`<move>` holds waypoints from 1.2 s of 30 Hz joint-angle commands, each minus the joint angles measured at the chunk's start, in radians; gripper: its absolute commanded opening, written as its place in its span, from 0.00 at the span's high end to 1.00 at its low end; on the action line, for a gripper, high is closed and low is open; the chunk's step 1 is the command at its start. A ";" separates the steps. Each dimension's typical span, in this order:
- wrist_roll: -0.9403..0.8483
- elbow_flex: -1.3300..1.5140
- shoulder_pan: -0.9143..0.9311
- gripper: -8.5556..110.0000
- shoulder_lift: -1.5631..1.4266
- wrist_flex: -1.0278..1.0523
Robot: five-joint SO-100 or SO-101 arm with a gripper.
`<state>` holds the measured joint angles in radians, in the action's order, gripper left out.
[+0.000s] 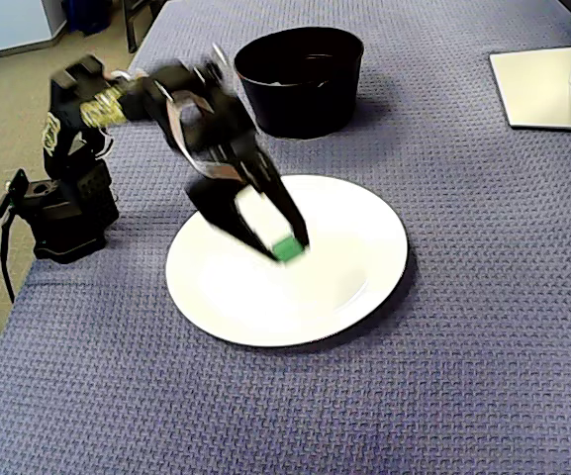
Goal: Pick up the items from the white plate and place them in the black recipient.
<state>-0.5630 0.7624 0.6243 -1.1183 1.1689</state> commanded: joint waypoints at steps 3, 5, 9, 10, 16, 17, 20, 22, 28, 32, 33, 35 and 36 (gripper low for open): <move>0.402 0.041 -0.078 0.93 -0.471 -0.055; 0.492 0.074 -0.146 0.93 -0.588 -0.075; 0.626 0.135 -0.342 0.93 -0.759 -0.163; 0.643 0.144 -0.413 0.93 -0.784 -0.186; 0.491 0.206 -0.933 0.93 -0.773 -0.374; 0.474 0.219 -1.011 0.93 -0.749 -0.405; 0.454 0.216 -1.190 0.93 -0.618 -0.456; 0.466 0.166 -1.276 0.93 -0.489 -0.439; 0.434 0.049 -1.414 0.93 -0.087 -0.388; 0.407 0.067 -1.411 0.93 0.098 -0.396; 0.405 0.078 -1.405 0.93 0.124 -0.396; 0.405 0.107 -1.393 0.93 0.150 -0.396; 0.410 0.124 -1.387 0.93 0.152 -0.396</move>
<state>-0.1442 0.8866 -0.7731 -0.9771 0.7731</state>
